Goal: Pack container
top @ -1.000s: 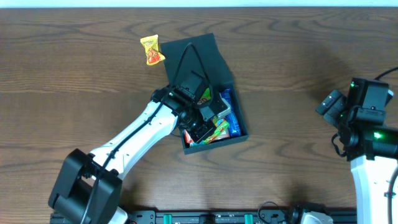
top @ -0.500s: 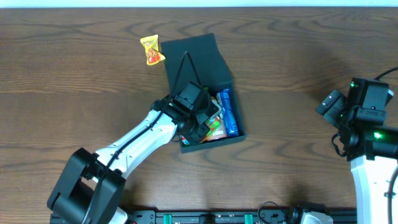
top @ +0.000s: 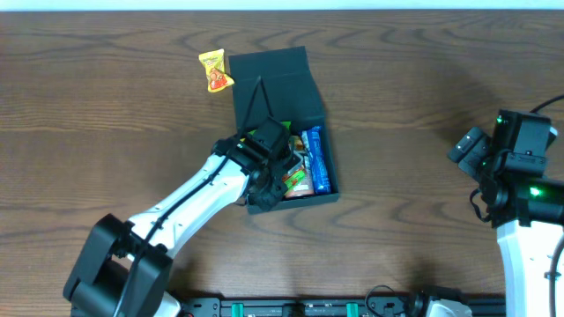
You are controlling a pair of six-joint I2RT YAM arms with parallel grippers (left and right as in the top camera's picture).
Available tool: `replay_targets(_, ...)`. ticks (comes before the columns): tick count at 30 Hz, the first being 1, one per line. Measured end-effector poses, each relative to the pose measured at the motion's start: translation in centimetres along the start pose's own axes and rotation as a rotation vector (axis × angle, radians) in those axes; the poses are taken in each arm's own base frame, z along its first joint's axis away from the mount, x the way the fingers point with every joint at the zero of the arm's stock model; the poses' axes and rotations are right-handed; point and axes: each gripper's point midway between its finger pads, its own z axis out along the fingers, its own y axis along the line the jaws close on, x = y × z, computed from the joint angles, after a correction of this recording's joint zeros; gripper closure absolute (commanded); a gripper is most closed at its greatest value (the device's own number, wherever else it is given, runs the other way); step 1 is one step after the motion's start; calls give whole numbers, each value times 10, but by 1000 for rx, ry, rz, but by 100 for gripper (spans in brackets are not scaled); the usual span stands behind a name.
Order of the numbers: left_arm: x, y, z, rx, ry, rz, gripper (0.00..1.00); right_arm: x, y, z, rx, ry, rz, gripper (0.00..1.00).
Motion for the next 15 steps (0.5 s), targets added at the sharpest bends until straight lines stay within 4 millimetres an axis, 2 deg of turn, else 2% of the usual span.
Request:
replay_targets(4, -45, 18, -23, -104, -186, -44, 94, 0, 0, 0, 0, 0, 0, 1)
replay_targets(6, -61, 33, -38, -186, -272, -134, 94, 0, 0, 0, 0, 0, 0, 1)
replay_targets(11, -63, 66, -52, -344, -339, -386, 94, 0, 0, 0, 0, 0, 0, 1)
replay_targets(15, -58, 77, -55, -394, -358, -509, 94, 0, 0, 0, 0, 0, 0, 1)
